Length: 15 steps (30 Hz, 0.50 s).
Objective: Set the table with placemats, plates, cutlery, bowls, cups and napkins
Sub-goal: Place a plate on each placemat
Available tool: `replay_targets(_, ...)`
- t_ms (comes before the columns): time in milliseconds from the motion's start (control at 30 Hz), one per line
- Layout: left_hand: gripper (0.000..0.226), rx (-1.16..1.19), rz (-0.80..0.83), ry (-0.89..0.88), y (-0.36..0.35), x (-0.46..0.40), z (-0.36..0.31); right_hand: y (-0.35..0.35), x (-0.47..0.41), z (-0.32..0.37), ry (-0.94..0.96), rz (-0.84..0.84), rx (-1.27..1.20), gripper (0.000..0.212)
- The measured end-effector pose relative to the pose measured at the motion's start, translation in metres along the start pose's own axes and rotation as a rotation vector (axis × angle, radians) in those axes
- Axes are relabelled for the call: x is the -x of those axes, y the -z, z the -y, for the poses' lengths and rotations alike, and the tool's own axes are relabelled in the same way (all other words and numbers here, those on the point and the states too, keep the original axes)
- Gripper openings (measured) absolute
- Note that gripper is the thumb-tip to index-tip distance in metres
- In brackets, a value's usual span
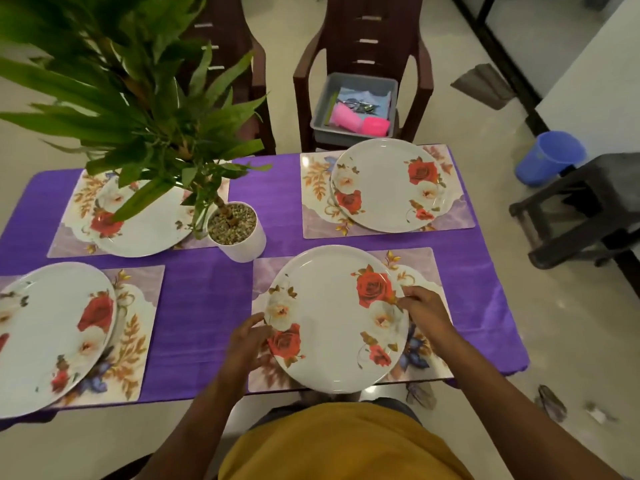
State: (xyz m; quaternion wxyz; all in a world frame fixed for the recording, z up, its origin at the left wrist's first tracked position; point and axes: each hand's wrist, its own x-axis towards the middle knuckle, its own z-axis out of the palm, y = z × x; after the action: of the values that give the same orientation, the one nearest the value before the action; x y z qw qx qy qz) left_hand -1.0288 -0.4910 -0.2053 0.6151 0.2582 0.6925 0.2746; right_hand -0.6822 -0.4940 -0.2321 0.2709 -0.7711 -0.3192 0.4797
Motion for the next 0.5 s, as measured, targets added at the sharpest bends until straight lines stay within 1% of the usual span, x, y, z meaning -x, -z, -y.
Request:
replay_targets(100, 0.031, 0.057, 0.004, 0.006, 0.002, 0.000, 0.003, -0.001, 0.000, -0.002, -0.012, 0.008, 0.004, 0.034)
replay_targets(333, 0.035, 0.121, 0.050, -0.009, 0.008, 0.001, 0.008, -0.005, 0.015, 0.011, -0.042, -0.011, -0.038, 0.033)
replay_targets(433, 0.027, 0.139, 0.066, -0.016, 0.006, 0.000, 0.005, -0.005, 0.017, 0.014, -0.057, -0.004, -0.070, 0.034)
replay_targets(500, 0.026, 0.124, 0.081, -0.014, 0.004, 0.001, 0.001, -0.005, 0.019, 0.017, -0.073, -0.004, -0.084, 0.033)
